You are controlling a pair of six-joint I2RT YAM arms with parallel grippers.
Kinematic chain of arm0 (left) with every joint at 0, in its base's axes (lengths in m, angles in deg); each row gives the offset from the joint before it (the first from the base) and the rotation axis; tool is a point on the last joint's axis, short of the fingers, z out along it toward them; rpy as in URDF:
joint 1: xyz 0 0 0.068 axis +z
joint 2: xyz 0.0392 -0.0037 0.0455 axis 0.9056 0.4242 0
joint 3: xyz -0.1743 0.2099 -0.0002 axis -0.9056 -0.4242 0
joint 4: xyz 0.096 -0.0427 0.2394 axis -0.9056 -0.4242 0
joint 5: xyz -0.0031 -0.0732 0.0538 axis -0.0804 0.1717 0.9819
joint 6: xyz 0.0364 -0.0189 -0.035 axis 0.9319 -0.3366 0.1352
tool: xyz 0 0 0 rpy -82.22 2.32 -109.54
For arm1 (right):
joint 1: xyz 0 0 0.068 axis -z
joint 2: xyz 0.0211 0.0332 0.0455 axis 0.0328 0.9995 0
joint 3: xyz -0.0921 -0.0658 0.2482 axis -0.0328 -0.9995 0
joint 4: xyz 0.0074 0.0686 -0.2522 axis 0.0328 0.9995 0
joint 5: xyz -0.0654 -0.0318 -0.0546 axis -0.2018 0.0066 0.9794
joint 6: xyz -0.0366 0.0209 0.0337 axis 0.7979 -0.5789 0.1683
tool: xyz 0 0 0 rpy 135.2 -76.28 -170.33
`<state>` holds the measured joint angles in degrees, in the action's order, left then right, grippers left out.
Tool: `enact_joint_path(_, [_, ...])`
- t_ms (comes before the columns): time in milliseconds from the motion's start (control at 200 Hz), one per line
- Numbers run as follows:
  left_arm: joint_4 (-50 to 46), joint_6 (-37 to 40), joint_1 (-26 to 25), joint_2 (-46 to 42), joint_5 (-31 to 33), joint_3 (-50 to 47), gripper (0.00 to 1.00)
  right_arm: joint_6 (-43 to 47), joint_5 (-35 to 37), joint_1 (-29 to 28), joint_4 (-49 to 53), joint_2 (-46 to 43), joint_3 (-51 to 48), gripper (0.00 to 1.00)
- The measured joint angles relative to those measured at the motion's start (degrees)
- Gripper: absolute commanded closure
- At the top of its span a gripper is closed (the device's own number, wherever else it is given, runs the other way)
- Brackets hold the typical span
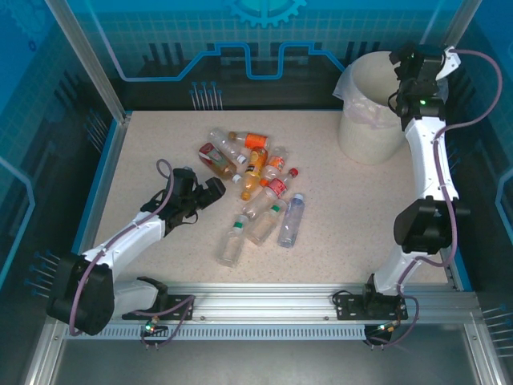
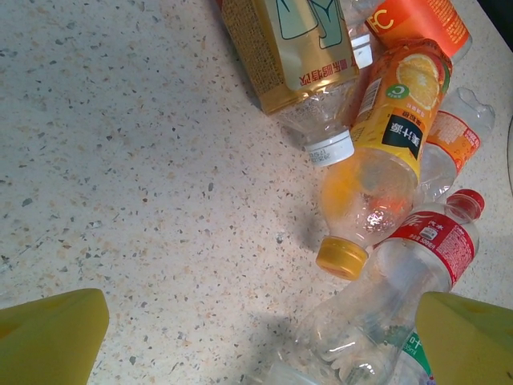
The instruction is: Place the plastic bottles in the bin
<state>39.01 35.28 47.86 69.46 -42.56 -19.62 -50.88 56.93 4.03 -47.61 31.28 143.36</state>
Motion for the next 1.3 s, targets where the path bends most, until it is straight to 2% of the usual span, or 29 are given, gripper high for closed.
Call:
enact_joint_path(265, [-3.7,0.2,0.0,0.0,0.8,1.0,0.01,12.3,-9.1,-2.9,5.0,-5.9,-3.8,0.00])
enact_joint_path(410, [-5.6,0.4,0.0,-0.1,0.7,1.4,0.01,17.7,-15.5,-4.8,7.4,-11.9,-9.2,0.00])
enact_joint_path(600, [-7.6,-0.3,-0.6,-2.5,0.0,1.1,0.01,19.9,-22.7,-6.5,8.5,-20.7,-20.4,0.00])
enact_joint_path(815, [-10.5,-0.2,-4.9,-8.6,0.2,-0.2,0.01,19.8,-25.5,-10.2,9.4,-27.8,-33.6,0.00])
enact_joint_path(1000, [-15.3,0.2,-12.2,-8.9,2.2,-1.5,0.01,18.0,-25.9,-10.6,9.5,-31.5,-42.3,0.00])
enact_joint_path(1301, [-23.4,1.1,-30.0,-7.0,9.2,-1.9,0.01,17.8,-26.6,-10.6,10.6,-31.6,-43.5,0.00])
